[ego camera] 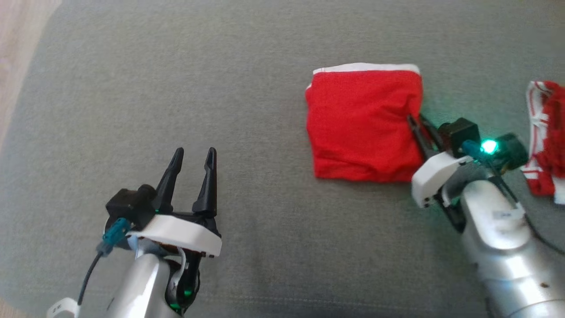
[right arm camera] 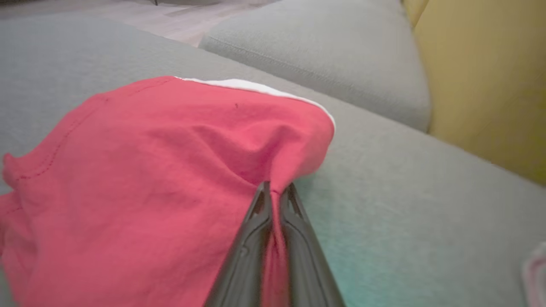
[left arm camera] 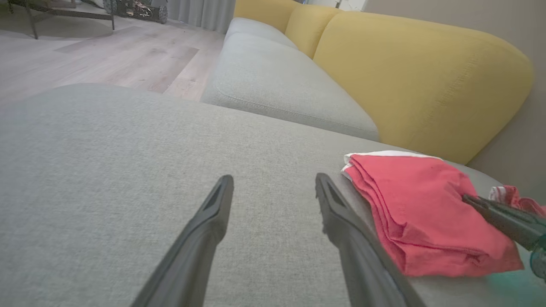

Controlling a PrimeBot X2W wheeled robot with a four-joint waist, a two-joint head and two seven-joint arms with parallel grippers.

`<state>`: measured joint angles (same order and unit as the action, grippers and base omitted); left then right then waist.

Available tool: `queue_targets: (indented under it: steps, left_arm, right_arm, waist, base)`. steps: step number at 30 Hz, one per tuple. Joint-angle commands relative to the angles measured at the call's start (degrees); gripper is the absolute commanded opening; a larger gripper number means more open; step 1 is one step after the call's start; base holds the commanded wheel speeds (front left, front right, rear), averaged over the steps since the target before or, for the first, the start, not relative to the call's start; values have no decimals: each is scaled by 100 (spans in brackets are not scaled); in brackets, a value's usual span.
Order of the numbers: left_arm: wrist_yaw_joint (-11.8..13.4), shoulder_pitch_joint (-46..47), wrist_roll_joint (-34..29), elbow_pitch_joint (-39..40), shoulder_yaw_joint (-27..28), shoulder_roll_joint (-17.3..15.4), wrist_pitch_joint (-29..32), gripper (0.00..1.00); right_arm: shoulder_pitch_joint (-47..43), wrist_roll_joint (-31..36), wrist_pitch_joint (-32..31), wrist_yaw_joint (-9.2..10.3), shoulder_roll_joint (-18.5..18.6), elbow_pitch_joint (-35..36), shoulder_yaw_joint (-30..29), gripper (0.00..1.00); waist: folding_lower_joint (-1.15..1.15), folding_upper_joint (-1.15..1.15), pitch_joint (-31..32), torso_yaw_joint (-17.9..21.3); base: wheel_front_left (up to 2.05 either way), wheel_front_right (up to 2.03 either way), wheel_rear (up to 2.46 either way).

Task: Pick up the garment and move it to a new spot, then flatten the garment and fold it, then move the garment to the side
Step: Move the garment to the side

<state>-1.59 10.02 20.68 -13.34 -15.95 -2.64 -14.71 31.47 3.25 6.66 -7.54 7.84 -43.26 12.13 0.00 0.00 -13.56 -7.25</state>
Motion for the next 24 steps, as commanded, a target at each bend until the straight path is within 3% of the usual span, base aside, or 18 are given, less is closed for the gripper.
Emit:
queue_targets:
  steps: [1,7,16,24]
  left_arm:
    - [-27,194,-69,176,191,-23,-29,100]
    - [-42,139,-99,193,224,-23,-29,100]
    - [-94,169,-157,195,200,-23,-29,100]
    - [-130,275,-185,198,183,-23,-29,100]
  right_arm:
    - [206,200,137,5,200,246,191,0]
    - [249,540,155,5,1117,746,775,0]
    - [233,-277,-516,5,2902,1577,1590,0]
    - [250,-877,-1098,5,3760,1648,1485,0]
  waist:
    - [0,0,48,160]
    - [0,0,116,572]
    - [0,0,37,1074]
    - [0,0,-95,1131]
  base:
    - [0,0,0]
    - [0,0,0]
    - [0,0,0]
    - [0,0,0]
